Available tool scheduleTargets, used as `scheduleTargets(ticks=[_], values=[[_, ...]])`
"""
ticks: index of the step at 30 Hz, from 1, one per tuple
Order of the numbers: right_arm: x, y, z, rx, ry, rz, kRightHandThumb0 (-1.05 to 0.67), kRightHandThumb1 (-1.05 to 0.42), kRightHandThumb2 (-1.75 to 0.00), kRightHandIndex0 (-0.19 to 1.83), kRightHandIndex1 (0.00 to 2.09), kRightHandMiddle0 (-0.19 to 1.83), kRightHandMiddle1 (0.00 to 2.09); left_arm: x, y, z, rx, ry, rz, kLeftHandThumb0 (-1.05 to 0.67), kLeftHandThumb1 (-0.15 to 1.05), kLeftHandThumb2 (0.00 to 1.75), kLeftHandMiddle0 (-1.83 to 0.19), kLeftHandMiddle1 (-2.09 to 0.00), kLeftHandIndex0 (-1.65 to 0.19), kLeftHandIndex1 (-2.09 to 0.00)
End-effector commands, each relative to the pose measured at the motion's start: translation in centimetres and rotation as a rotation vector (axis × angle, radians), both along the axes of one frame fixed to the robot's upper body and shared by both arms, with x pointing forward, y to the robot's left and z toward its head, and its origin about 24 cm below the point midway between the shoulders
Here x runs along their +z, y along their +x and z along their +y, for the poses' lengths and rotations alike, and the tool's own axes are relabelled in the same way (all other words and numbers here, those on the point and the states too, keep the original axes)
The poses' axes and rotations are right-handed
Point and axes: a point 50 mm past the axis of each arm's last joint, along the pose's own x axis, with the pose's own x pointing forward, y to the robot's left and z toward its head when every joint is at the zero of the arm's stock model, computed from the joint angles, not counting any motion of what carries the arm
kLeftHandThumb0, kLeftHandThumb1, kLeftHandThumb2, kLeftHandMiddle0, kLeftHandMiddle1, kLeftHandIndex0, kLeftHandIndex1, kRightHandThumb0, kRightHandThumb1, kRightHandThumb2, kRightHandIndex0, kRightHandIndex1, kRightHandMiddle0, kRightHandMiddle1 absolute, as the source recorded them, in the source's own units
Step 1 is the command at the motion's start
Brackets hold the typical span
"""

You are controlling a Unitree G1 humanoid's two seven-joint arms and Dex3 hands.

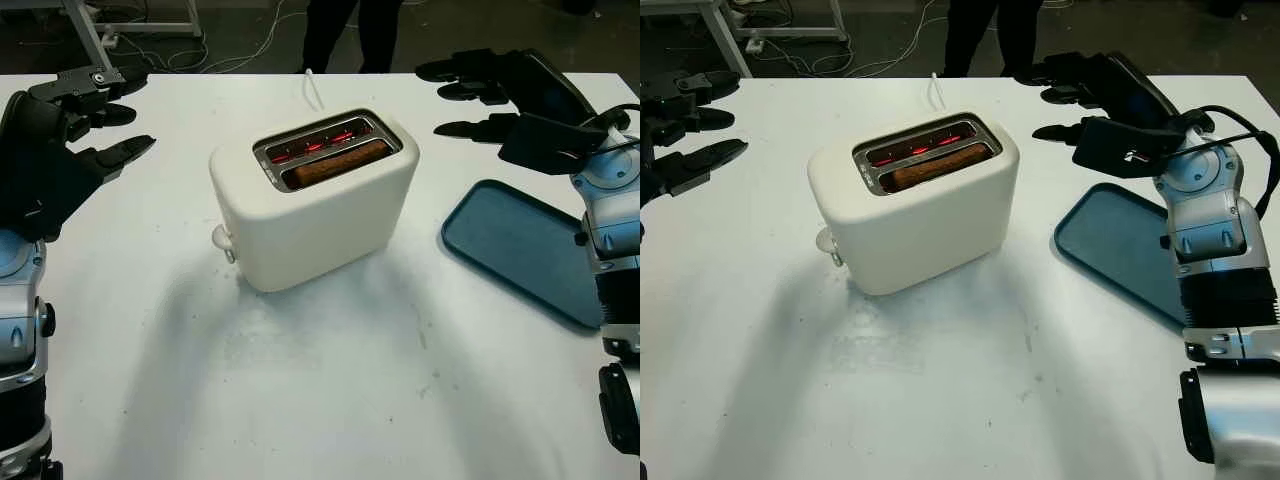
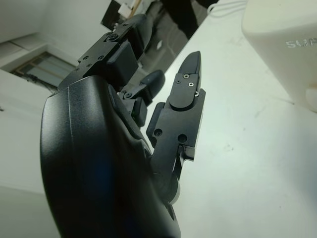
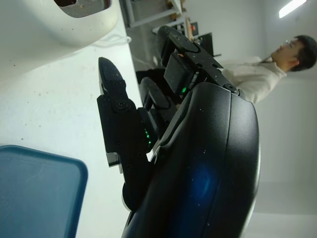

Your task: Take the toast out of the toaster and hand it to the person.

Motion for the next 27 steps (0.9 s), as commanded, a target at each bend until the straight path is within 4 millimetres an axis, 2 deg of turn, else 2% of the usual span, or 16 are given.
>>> scheduleTargets(ticks=[1, 17, 27], values=[[0.17, -0.15, -0.12, 0.005, -0.012, -0.014, -0.15, -0.89, 0.0, 0.65, 0.01, 0.61, 0.01, -0.01, 0.02, 0.04, 0.007, 0.004, -0.005, -0.11, 0.92, 0.0, -0.36, -0.76, -0.66, -0.06], [0.26, -0.13, 0.23, 0.011, -0.019, -0.029, -0.15, -0.88, 0.0, 0.69, 0.02, 0.62, 0.01, -0.2, 0.03, 0.28, 0.0, -0.019, -0.007, -0.1, 0.92, 0.01, -0.34, -0.8, -0.65, -0.06], [0.38, -0.41, -0.3, -0.01, 0.0, -0.013, -0.2, -0.9, 0.0, 0.65, 0.0, 0.59, 0.0, 0.17, 0.14, -0.22, -0.001, -0.004, 0.002, -0.09, 0.92, 0.02, -0.32, -0.8, -0.65, -0.06]])
